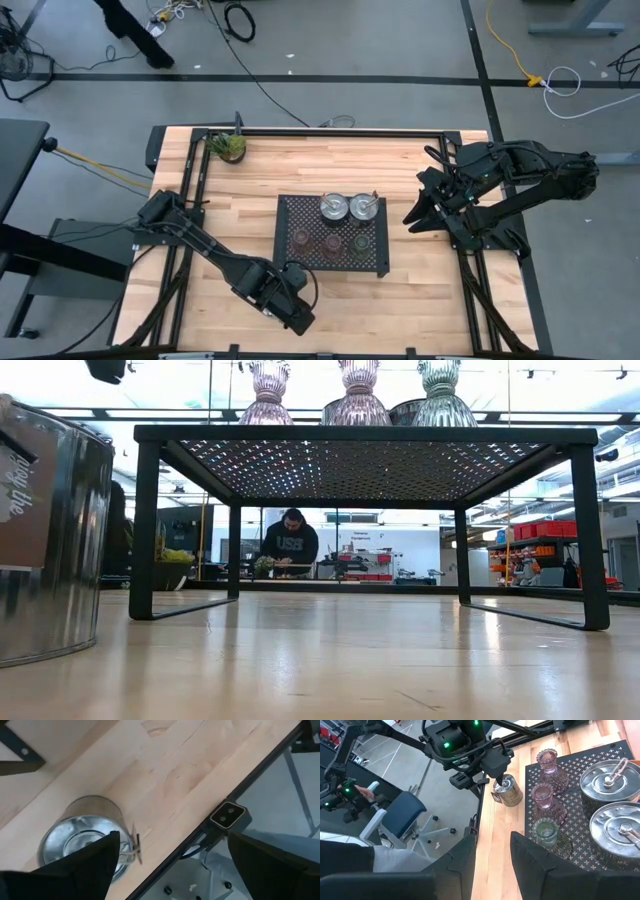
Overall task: Pick & Place candle stick holders
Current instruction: Put the silver scented candle on the shelf aligned with the silver scented candles
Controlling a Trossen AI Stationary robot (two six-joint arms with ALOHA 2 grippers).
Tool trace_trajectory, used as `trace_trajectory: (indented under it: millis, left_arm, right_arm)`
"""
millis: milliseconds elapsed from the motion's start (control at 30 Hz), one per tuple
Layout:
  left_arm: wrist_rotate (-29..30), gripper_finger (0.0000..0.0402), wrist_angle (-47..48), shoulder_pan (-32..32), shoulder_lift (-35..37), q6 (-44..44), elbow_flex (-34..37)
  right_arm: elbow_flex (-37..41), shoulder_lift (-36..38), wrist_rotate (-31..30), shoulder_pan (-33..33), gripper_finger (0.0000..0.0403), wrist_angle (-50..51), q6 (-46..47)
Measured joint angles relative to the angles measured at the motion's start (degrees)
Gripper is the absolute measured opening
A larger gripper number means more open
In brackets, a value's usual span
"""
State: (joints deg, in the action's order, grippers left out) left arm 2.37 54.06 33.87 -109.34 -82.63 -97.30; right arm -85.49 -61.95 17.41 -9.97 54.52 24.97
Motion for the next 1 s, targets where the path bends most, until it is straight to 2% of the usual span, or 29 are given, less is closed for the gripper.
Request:
trace_trajectory:
  millis: [167, 433, 600, 1000]
  left_arm:
    - [-0.07, 0.0371, -0.30, -0.31, 0.00, -0.69, 0.00]
    - [-3.69, 0.0372, 0.30, -0.31, 0.00, 0.11, 0.00]
    - [-3.72, 0.0396, 0.68, -0.26, 0.00, 0.84, 0.00]
    - [-6.00, 0.0399, 2.57, -0.26, -0.11, 2.32, 0.24]
  right_arm:
    - [0.00, 0.00, 0.00, 0.01, 0.0123, 0.00, -0.01]
    - [0.00, 0.00, 0.02, 0.01, 0.0123, 0.02, -0.03]
    - [0.00, 0.00, 0.02, 0.01, 0.0123, 0.02, -0.26]
    - [0.01, 0.00, 0.02, 0.01, 0.0123, 0.02, -0.06]
